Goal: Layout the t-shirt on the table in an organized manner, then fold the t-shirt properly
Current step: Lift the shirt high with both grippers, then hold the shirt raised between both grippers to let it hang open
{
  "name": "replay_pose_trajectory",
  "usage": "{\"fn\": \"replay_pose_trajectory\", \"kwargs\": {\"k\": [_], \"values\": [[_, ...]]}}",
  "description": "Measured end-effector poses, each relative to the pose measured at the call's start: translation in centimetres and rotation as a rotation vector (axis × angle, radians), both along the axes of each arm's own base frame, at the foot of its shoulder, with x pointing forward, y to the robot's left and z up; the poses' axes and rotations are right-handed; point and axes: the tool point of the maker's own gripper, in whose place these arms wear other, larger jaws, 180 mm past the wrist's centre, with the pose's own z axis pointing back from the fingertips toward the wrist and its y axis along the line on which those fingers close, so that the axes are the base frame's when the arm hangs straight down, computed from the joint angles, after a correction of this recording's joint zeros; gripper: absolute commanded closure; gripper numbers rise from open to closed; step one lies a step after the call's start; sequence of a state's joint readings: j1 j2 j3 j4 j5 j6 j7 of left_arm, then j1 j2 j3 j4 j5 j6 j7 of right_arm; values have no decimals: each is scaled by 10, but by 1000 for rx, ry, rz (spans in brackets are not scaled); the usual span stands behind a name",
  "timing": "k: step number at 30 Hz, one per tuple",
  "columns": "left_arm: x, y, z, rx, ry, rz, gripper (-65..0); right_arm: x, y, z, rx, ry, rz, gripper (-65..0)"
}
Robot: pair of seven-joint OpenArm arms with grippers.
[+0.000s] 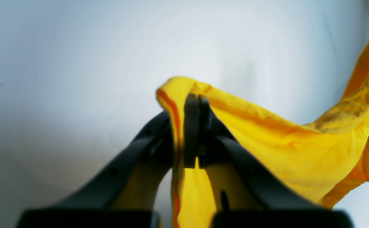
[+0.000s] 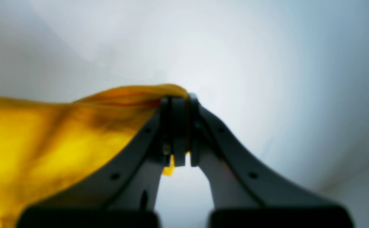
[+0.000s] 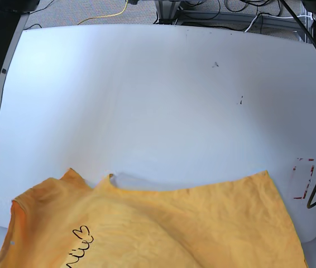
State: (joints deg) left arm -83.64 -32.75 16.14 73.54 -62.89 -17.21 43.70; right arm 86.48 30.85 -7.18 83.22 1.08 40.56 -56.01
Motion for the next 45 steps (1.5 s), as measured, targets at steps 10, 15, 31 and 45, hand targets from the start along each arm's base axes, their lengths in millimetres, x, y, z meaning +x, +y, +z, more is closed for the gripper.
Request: {"fn": "replay_pose_trajectory", "kwargs": {"k": [10,15,31,45], "values": [[5,-7,-28,19,38,-12,0,8,5,-46,-35,80,-22,0],[7,-8,-35,24,52,-13,0,3,13,-44,-55,60,-7,0],[-20,-7,24,24,-77,-10,0,-19,-5,15,-30,-47,-47,0],[-2,-2,22,-21,-21,-5,0,17,-1,-21,-36,101,-41,0]]}}
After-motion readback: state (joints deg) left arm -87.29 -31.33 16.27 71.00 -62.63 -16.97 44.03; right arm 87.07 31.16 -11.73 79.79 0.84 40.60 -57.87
